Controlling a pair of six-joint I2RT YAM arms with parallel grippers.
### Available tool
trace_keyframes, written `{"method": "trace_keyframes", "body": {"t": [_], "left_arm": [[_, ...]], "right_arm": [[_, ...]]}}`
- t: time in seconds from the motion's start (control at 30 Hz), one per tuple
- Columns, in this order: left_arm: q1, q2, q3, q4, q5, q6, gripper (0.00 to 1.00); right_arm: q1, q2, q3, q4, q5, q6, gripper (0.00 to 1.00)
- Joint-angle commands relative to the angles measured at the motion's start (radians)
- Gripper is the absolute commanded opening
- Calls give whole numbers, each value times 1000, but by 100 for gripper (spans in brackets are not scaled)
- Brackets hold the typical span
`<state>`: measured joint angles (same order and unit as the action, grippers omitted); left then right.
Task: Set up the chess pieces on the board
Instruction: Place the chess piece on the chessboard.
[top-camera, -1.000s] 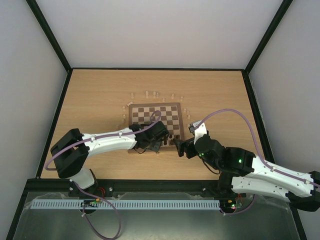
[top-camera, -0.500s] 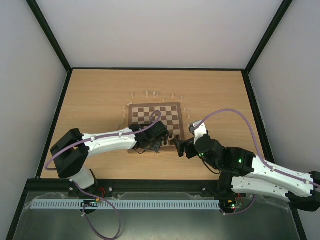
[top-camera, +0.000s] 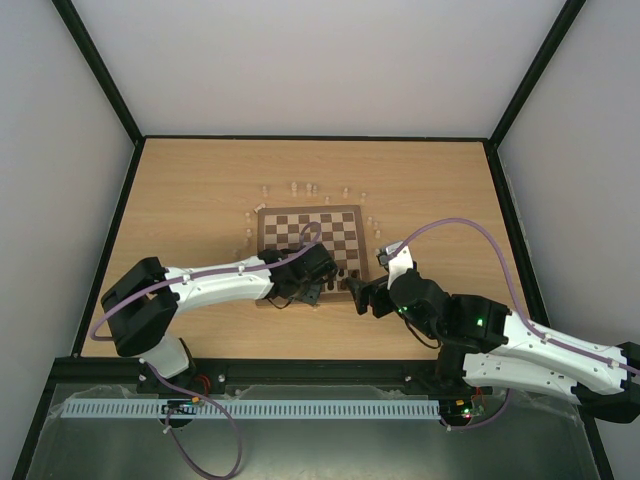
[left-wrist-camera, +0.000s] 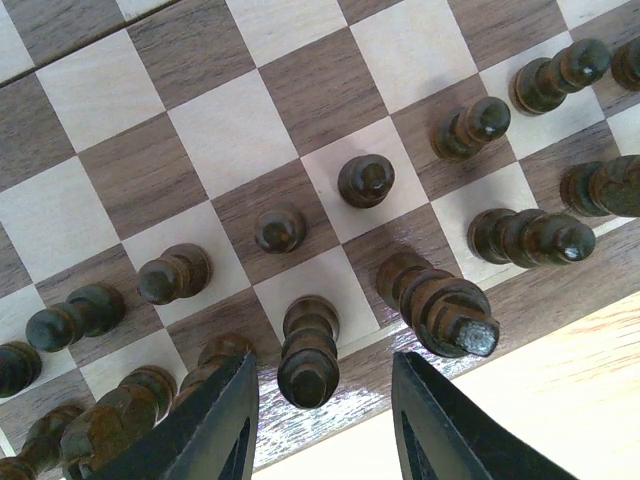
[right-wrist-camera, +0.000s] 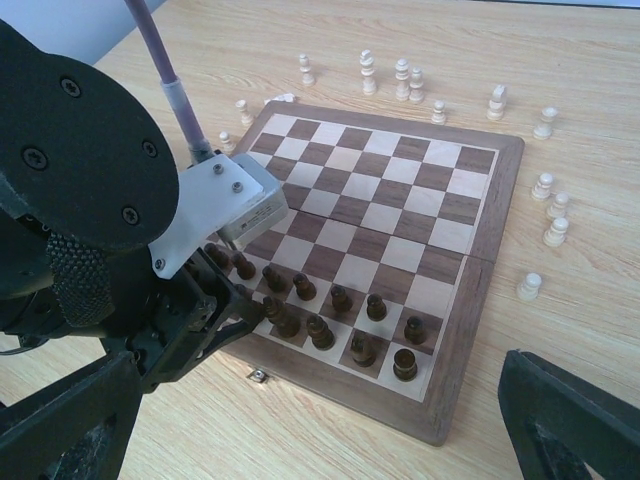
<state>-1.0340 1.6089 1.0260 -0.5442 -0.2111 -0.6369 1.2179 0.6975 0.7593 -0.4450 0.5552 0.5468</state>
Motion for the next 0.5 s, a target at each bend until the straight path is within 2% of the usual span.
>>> {"method": "trace_keyframes", "body": {"t": [0.0,0.47], "left_arm": [[-4,4,-5,-12,1,-2,40],[-6,28,11,9,22,7,40]], "right_arm": [[2,-10,-8,-5,9,7,99],[2,-11,-10,-2,6,3,99]]}}
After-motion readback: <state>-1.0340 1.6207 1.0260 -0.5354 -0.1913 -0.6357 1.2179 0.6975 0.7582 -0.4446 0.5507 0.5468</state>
